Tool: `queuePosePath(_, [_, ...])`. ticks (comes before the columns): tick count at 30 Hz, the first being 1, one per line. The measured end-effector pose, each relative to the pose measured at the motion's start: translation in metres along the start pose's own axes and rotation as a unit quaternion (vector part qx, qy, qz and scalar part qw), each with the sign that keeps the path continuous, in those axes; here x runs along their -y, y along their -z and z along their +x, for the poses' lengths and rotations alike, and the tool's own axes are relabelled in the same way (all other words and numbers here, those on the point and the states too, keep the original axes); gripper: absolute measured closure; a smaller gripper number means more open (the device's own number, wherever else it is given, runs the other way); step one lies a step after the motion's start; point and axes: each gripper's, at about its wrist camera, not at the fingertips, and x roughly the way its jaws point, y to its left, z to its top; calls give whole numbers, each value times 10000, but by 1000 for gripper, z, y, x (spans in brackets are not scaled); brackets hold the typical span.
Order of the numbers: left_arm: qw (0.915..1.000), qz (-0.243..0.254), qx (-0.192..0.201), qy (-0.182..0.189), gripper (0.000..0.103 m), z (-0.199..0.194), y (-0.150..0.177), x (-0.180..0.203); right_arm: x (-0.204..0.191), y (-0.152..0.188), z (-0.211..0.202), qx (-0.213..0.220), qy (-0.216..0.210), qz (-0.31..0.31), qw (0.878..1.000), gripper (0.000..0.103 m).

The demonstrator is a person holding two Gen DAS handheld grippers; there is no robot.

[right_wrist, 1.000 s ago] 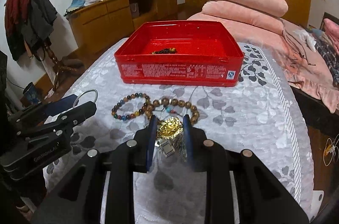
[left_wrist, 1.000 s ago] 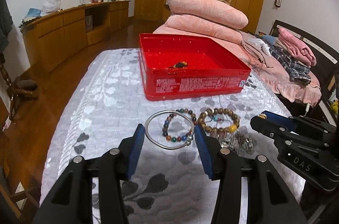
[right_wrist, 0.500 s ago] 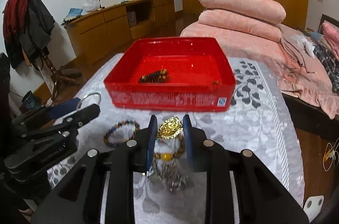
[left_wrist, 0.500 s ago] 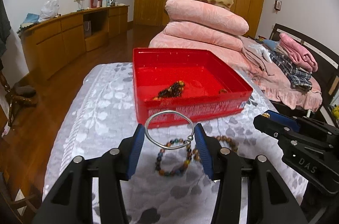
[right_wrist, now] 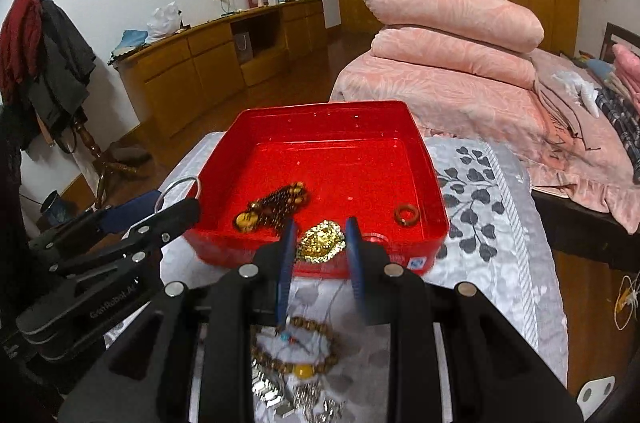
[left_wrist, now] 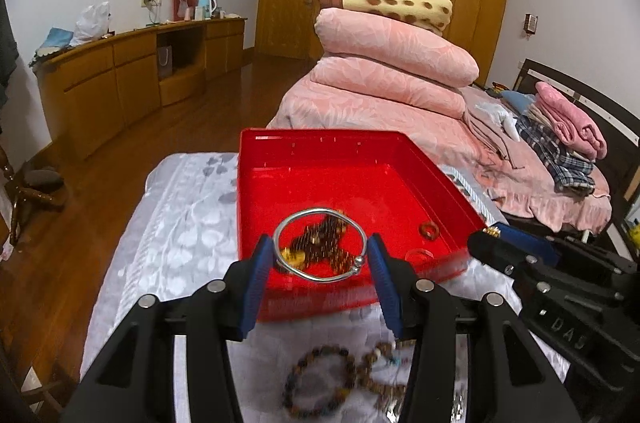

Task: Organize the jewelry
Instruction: 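Carry the bangle into the red box with the left tool while the right tool carries the gold pendant there, then open both tools over the red box and move them back to the jewelry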

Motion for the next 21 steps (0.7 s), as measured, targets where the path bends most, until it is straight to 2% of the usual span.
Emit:
queuePosePath(9, [9999, -95, -130, -4, 55, 40, -23, 2, 11, -23, 37, -159, 68, 165, 9997, 79])
queuePosePath(18, [9992, -116, -380, -56, 55, 75, -25, -2, 22, -28, 68, -370, 147, 274, 9988, 79])
queuePosePath(20, [9990, -151, -414, -46, 54, 80, -24, -4, 24, -27, 71, -372, 202, 286, 9987, 75])
queuePosePath(21, [9989, -162, -428, -32, 54, 81, -25, -3, 26, -27, 72, -371, 236, 298, 9986, 67])
